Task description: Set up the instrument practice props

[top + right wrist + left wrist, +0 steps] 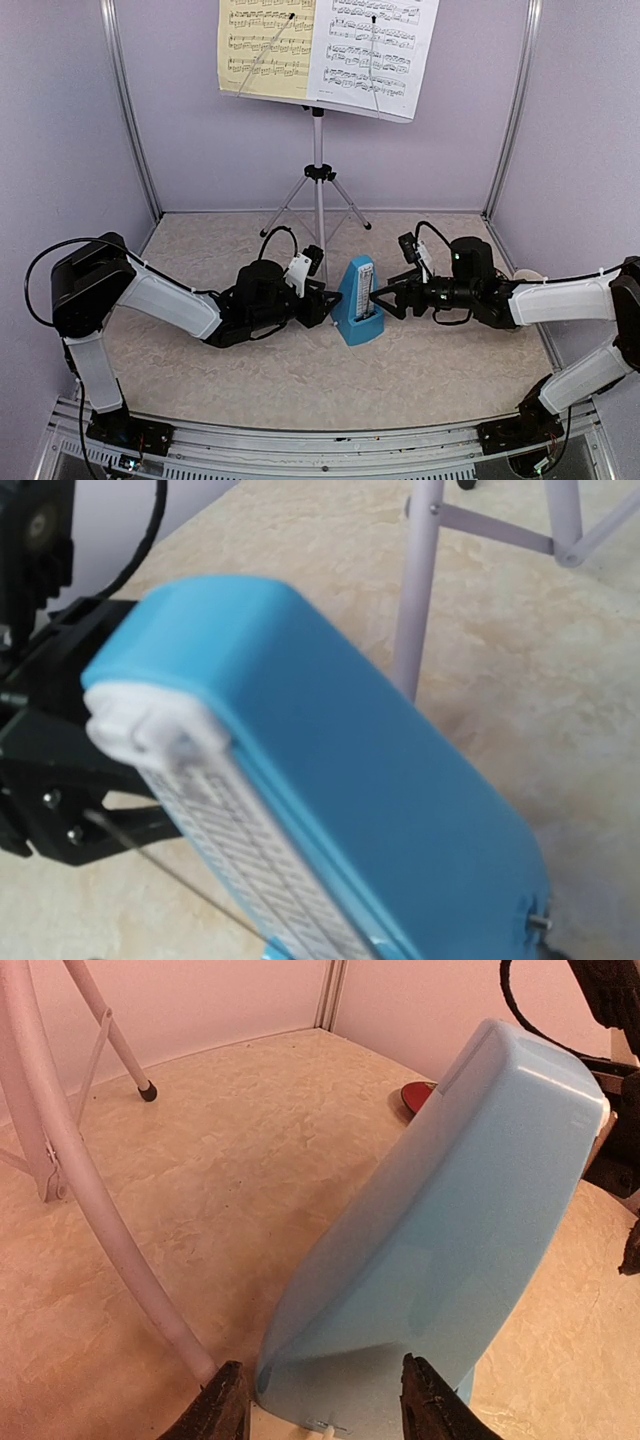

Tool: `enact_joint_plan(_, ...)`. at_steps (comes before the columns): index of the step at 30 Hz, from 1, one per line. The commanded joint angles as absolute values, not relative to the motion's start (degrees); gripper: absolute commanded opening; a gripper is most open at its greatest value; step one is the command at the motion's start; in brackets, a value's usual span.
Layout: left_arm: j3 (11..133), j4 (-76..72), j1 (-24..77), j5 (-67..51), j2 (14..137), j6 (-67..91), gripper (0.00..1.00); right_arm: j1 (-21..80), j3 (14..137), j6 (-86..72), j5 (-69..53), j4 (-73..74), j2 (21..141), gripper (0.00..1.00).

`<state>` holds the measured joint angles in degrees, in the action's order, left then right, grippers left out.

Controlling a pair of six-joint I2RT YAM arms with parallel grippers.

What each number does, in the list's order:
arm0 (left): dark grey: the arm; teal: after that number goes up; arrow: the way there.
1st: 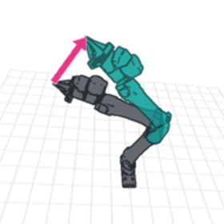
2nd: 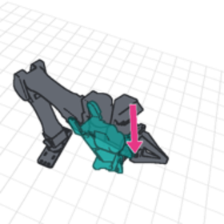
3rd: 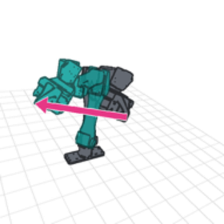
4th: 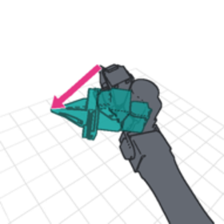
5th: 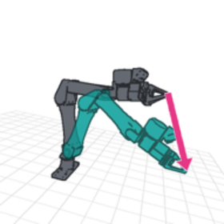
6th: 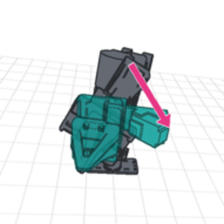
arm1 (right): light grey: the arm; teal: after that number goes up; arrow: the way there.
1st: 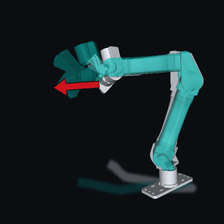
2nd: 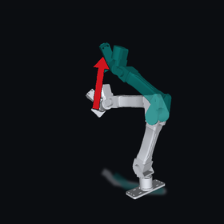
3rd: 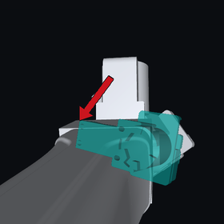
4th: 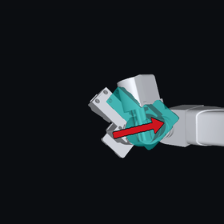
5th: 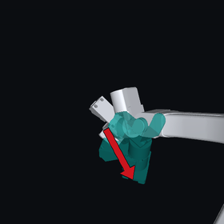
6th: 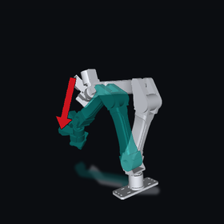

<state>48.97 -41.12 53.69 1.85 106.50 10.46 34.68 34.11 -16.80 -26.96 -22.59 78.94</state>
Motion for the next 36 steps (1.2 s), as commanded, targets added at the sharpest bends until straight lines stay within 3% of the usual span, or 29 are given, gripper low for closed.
enact_joint_plan(1, 48.62, -42.16, 53.61, 2.66, 106.61, 10.46, 0.51, 36.45, 33.73, -17.49, -25.57, -24.56, 77.39, 0.93)
enact_joint_plan(19, 48.04, -42.71, 53.96, 3.97, 106.18, 10.57, 0.52, 38.85, 40.61, -16.24, -18.26, -21.07, 80.39, 0.94)
enact_joint_plan(36, 47.46, -43.08, 54.05, 4.51, 106.00, 10.55, 0.52, 32.64, 38.06, -16.97, -14.30, -18.38, 77.63, 0.83)
